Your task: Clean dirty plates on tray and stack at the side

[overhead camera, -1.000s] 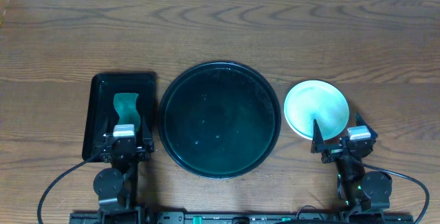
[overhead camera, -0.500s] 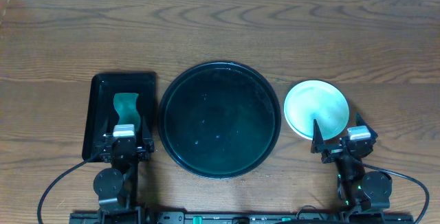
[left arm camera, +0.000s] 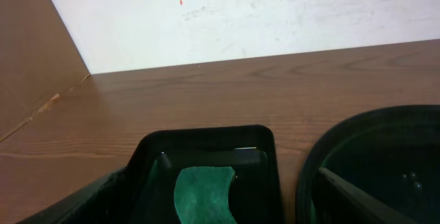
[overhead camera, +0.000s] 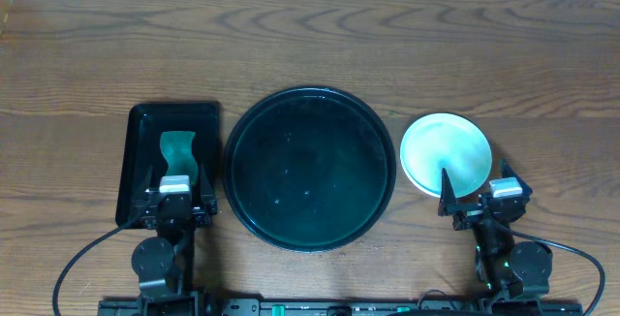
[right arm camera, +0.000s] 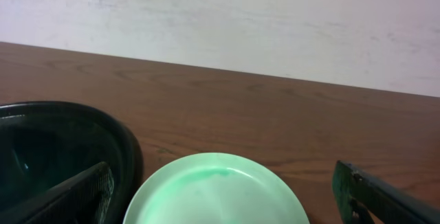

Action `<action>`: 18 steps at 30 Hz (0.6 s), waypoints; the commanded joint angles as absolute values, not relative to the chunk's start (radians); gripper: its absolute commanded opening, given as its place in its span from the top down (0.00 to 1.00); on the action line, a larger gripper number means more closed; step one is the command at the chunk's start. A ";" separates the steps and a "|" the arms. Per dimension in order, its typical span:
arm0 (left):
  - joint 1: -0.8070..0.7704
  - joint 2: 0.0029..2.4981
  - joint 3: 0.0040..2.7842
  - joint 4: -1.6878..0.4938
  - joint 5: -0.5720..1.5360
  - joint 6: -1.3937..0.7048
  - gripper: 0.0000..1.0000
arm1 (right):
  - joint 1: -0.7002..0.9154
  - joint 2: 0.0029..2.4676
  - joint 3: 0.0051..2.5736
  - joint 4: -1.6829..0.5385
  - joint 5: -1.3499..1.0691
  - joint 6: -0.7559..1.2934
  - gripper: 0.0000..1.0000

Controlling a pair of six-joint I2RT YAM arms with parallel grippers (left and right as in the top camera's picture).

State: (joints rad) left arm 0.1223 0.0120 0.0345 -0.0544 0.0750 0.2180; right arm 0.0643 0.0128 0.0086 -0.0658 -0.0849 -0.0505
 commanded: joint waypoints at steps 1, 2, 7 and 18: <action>0.119 0.006 0.004 -0.065 0.074 0.231 0.16 | 0.076 0.006 0.006 -0.068 -0.079 -0.034 0.01; 0.119 0.006 0.004 -0.065 0.074 0.231 0.16 | 0.076 0.006 0.006 -0.068 -0.079 -0.034 0.01; 0.119 0.006 0.004 -0.065 0.074 0.231 0.16 | 0.076 0.006 0.006 -0.068 -0.079 -0.034 0.01; 0.119 0.006 0.004 -0.065 0.074 0.231 0.16 | 0.076 0.006 0.006 -0.068 -0.079 -0.034 0.01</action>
State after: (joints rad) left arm 0.1223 0.0120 0.0345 -0.0544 0.0750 0.2180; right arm 0.0643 0.0128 0.0086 -0.0658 -0.0849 -0.0505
